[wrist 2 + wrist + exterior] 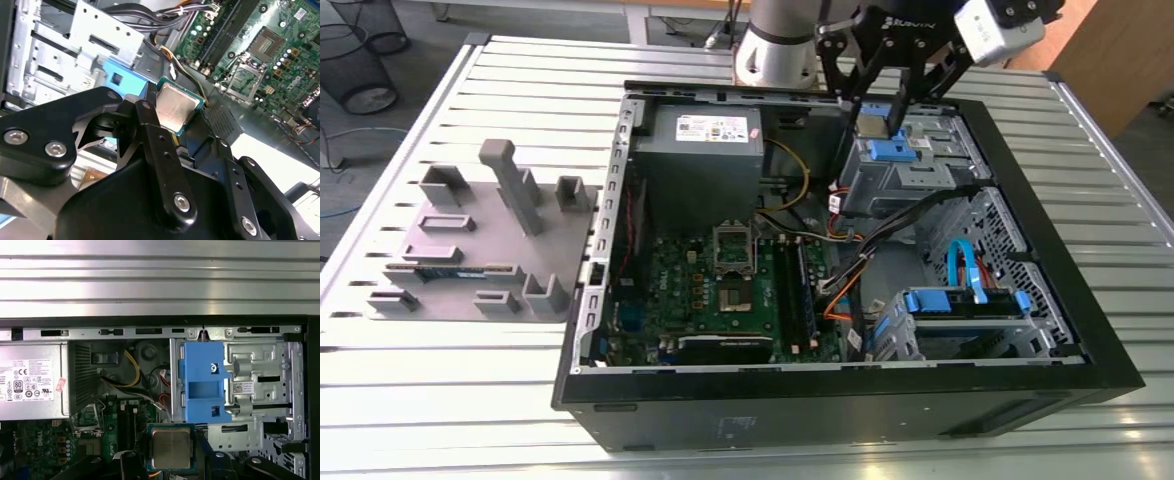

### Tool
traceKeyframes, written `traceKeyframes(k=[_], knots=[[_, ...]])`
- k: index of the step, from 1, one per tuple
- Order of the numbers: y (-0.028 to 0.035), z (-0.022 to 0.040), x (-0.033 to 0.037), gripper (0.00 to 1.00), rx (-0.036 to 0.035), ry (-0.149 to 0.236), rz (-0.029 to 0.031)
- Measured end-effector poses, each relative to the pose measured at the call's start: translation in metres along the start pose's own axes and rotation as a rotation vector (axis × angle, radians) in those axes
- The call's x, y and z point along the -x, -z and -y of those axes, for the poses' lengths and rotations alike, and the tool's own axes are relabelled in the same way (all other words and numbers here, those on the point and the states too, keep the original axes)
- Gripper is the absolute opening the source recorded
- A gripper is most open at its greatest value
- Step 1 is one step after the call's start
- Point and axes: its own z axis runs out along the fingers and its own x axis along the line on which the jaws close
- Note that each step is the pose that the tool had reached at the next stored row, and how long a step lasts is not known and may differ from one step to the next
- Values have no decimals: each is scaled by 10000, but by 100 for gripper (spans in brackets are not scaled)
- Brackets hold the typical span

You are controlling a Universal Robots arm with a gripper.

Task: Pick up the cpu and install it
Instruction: 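Pick up the cpu and move it towards the insertion slot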

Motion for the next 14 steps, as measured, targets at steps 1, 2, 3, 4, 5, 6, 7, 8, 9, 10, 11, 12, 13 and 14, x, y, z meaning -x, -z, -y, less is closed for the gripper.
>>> traceKeyframes(k=[1,2,3,4,5,6,7,8,9,10,11,12,13,14], knots=[[1,2,-28,47,0,-1,11],[1,4,-54,47,0,-1,20],[1,6,-78,47,-1,-1,28],[2,7,-102,47,-1,0,36],[2,8,-126,47,-1,0,44],[2,9,-149,47,-1,0,51],[2,11,-176,47,0,-1,60],[2,12,-201,47,1,0,67],[2,13,-225,47,1,1,75],[2,14,-247,47,1,1,81],[2,15,-265,47,2,0,85],[2,15,-279,47,2,-1,88],[2,16,-289,47,2,-1,90],[1,16,-294,47,2,-1,90]])
